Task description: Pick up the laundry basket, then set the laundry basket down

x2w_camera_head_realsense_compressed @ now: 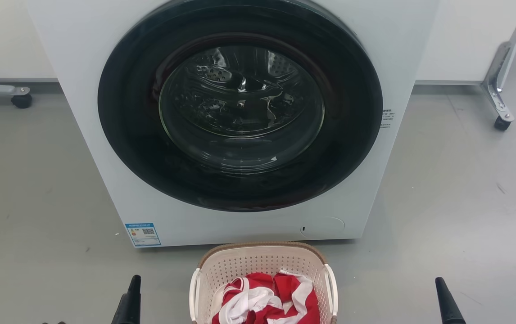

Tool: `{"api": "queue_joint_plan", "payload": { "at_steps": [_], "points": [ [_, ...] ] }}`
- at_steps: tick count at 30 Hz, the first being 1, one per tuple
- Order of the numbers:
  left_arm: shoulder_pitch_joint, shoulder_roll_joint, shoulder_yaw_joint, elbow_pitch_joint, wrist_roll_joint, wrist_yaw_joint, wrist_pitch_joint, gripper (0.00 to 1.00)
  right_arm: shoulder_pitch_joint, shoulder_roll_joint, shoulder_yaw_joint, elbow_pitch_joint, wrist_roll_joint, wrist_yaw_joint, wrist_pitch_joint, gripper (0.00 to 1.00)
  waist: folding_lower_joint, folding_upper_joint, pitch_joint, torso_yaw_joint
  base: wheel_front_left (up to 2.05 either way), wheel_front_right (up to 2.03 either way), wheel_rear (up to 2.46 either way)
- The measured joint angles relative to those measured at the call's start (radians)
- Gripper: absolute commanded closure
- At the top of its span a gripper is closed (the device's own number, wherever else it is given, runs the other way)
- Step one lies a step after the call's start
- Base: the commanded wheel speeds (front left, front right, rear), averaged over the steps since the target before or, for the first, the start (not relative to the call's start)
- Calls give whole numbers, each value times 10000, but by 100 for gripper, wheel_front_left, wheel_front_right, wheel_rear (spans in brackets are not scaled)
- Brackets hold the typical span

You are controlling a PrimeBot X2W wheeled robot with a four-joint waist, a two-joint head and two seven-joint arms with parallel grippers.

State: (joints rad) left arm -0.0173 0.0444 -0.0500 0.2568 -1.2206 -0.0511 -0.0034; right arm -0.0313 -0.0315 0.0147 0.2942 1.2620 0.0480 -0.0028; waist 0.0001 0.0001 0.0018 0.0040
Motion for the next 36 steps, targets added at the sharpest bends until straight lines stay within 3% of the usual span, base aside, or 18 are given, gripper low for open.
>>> {"api": "queue_joint_plan", "payload": {
  "at_steps": [36],
  "points": [
    [-5, 276, -1561, -349, 6128, 955, -1294, 0, 2, -188, 1887, -40, -5791, -936, -1312, 0, 0, 0, -68, 113, 0, 0, 0]
  ]
}}
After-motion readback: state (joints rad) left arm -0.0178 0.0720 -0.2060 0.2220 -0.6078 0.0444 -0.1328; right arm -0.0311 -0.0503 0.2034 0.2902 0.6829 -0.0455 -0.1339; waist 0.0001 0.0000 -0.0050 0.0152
